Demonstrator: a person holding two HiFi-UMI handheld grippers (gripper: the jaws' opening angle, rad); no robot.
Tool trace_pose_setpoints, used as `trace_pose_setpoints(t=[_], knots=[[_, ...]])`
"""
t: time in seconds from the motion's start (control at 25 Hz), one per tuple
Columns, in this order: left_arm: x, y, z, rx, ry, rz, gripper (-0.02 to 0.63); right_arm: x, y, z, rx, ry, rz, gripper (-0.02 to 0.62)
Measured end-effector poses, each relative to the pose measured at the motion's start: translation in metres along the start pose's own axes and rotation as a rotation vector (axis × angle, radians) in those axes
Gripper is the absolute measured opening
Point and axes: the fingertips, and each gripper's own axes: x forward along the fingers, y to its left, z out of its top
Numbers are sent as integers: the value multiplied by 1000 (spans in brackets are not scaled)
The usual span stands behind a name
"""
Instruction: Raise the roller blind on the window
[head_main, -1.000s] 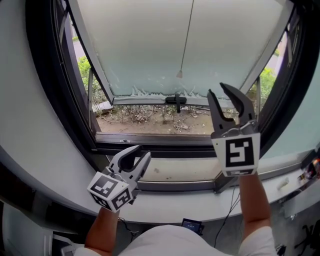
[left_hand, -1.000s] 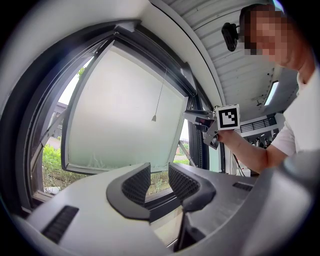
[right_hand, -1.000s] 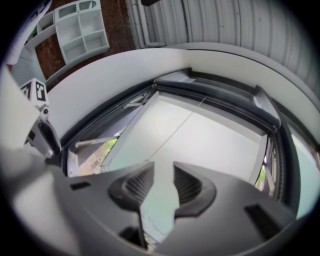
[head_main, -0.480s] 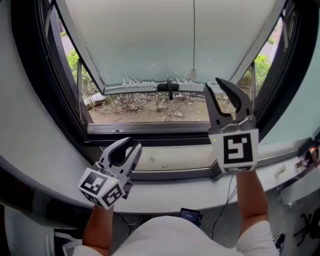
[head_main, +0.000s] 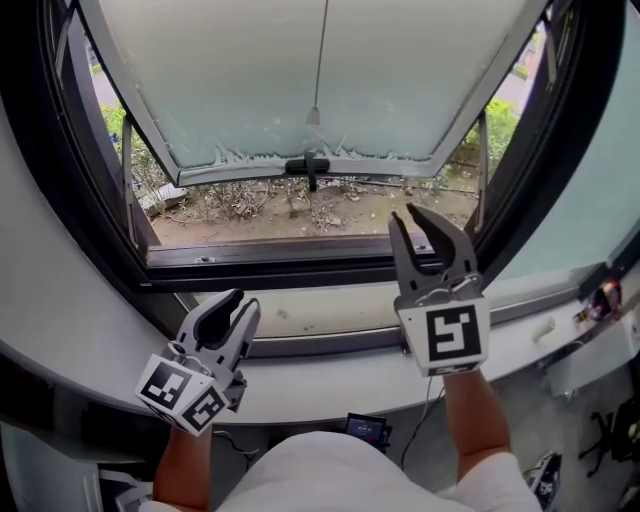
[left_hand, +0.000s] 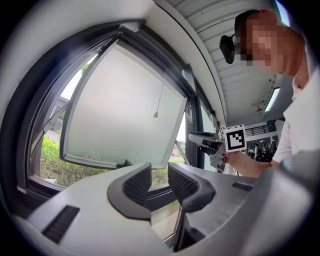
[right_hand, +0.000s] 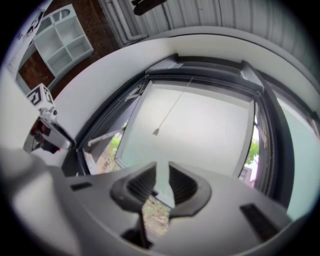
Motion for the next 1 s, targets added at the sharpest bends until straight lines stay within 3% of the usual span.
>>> trace_pose_setpoints(t=[1.0], knots=[[12,-63,-100,-153,136,47,115,-71,47,-148,343,214,173,67]])
